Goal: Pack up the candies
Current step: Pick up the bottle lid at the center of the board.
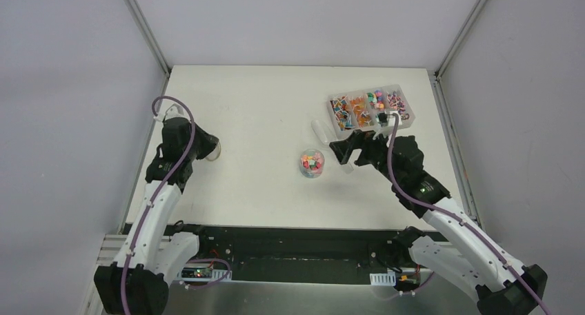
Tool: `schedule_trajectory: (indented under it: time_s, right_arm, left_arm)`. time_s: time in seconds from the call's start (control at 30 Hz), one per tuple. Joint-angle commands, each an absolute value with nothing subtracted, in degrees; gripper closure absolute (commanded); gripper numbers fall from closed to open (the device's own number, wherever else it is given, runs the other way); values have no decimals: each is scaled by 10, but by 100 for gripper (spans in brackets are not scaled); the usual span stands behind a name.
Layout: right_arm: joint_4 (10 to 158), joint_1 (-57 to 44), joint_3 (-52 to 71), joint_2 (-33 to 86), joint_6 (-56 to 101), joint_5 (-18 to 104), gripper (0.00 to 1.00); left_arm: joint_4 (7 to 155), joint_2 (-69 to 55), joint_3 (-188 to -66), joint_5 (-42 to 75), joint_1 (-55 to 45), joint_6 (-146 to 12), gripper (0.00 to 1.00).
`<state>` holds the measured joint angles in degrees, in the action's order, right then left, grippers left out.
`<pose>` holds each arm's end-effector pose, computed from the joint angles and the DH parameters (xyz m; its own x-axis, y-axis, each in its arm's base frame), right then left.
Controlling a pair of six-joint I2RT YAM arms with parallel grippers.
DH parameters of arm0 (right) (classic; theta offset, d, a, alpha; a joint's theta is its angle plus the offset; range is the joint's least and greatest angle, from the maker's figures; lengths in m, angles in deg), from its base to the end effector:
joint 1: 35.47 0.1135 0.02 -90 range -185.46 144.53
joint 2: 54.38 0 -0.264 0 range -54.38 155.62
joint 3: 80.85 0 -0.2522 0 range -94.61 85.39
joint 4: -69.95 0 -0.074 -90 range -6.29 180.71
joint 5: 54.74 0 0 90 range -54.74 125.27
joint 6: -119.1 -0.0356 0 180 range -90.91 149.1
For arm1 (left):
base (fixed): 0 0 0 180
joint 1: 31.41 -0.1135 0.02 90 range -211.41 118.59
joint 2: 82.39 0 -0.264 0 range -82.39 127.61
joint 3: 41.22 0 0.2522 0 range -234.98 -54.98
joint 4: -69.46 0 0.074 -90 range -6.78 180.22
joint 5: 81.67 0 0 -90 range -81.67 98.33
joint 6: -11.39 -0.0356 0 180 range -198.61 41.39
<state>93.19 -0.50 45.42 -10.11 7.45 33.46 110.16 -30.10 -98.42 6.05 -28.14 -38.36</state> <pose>0.1532 0.1058 0.3131 -0.3835 0.1817 -0.9055 -0.4372 0.8279 0.3514 0.1984 -0.0099 0.2799 -0.4616 -0.6203 -0.6341 -0.3583 0.7843 -0.5064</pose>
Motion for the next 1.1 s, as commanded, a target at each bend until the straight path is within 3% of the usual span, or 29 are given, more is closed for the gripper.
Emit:
schedule_trajectory:
  time_s: [0.0, 0.17, 0.4, 0.63, 1.07]
  right_arm:
    - [813, -5, 462, -82, -15, 426, 0]
    - [695, 3, 483, -33, -101, 503, 0]
    - [583, 55, 469, 63, -166, 496, 0]
    - [404, 110, 473, 162, -262, 495, 0]
    - [289, 188, 412, 269, -295, 453, 0]
  left_arm:
    - [988, -362, -978, 213, -287, -381, 100]
    - [851, -394, -929, 395, -287, -370, 100]
    - [608, -412, -835, 564, -285, -299, 100]
    - [489, -432, -794, 588, -259, -251, 100]
    - [364, -443, -778, 602, -222, -195, 100]
